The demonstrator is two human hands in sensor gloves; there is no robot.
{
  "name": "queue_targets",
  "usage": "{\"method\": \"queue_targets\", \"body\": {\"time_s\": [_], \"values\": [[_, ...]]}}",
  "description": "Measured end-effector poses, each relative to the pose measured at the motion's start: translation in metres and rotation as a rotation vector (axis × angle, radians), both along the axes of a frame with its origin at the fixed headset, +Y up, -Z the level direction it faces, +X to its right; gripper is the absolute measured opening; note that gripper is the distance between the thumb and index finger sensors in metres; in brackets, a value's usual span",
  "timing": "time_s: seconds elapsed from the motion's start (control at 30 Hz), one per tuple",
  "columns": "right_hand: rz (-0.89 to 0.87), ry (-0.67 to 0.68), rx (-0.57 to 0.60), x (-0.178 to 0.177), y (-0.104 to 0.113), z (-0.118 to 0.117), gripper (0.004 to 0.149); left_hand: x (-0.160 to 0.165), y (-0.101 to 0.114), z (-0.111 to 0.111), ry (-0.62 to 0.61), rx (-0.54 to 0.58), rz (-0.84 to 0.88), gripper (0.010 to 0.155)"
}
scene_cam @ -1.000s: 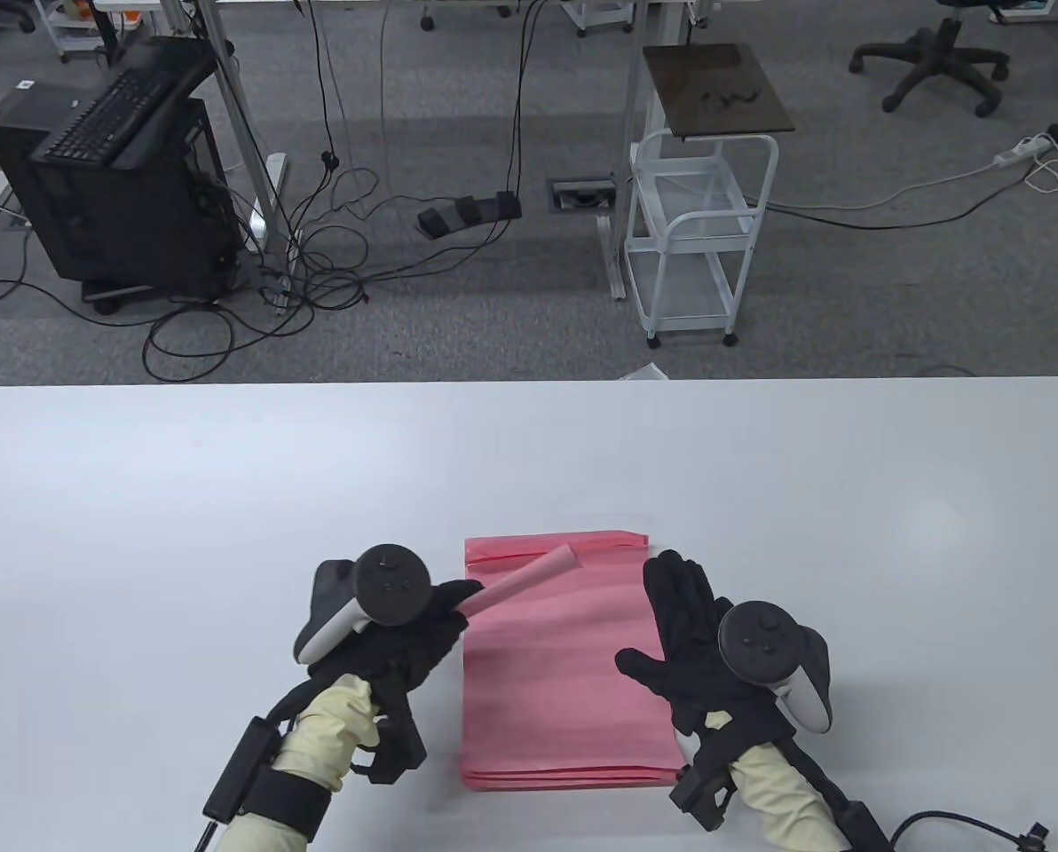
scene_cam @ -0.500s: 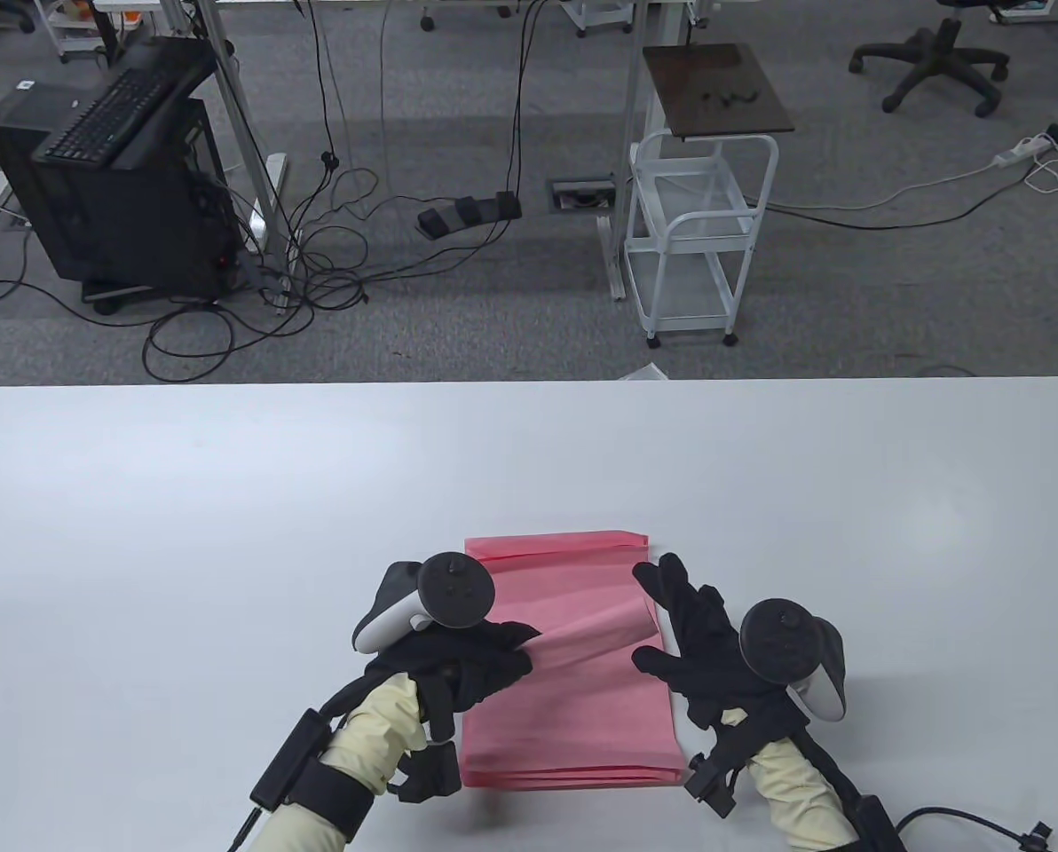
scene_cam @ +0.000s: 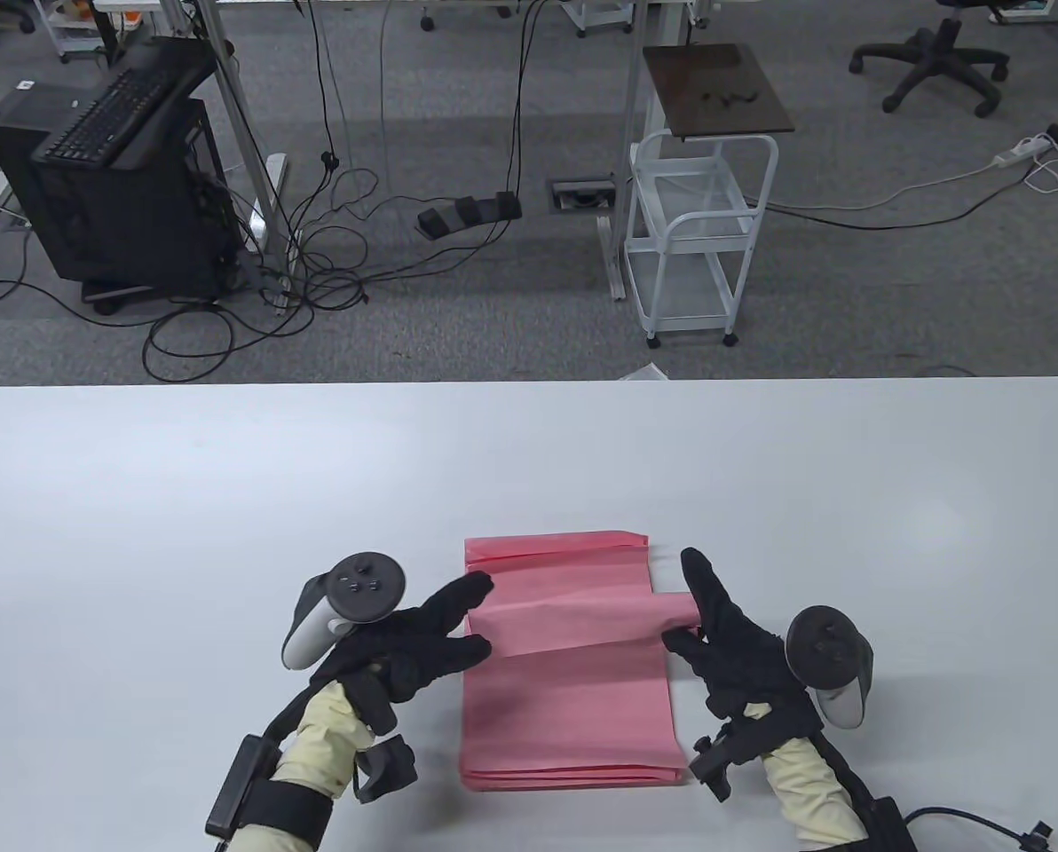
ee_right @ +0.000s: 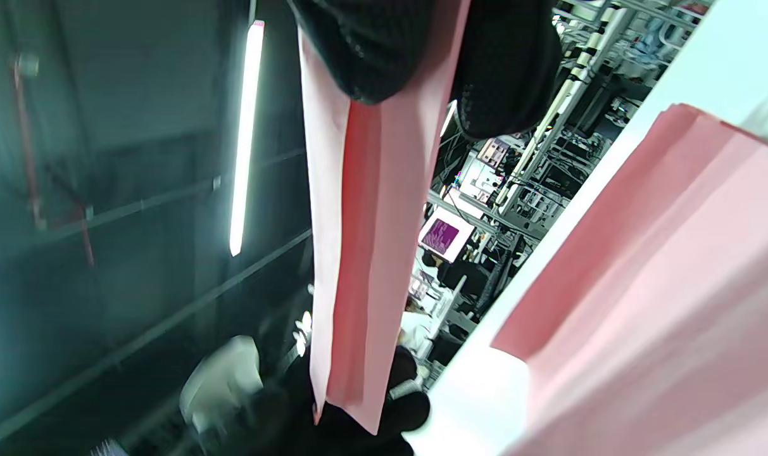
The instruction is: Unfold complexly folded papers and stack
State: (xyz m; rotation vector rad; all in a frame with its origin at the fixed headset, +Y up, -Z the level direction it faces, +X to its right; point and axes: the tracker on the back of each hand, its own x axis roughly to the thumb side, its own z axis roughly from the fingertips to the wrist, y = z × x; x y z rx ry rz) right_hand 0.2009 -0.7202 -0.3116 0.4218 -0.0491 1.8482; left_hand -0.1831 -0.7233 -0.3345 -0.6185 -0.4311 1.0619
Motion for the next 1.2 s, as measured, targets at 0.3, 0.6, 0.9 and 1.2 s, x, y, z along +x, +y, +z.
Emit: {"method": "queue_targets", "body": {"time_s": [0.3, 0.6, 0.9, 1.2], "values": [[0.005, 0.009, -0.008, -0.014, -0.009, 0.002, 0.072, 0.007, -0.028, 0.021, 0.310, 0.071, 0.203, 0.046], [-0.245, -0.159, -0.069, -0.008, -0.019, 0.000, 0.041, 0.013, -0.028, 0.034, 0.289, 0.148, 0.077, 0.040], [-0.191, -0.100, -0.087, -0.011, -0.019, -0.002, 0.039, 0.005, -0.026, 0.036, 0.329, -0.060, 0.097, 0.042], [-0.197, 0.016, -0.107, -0.022, -0.022, -0.003, 0.038, 0.007, -0.035, 0.044, 0.369, -0.212, 0.450, 0.074]]}}
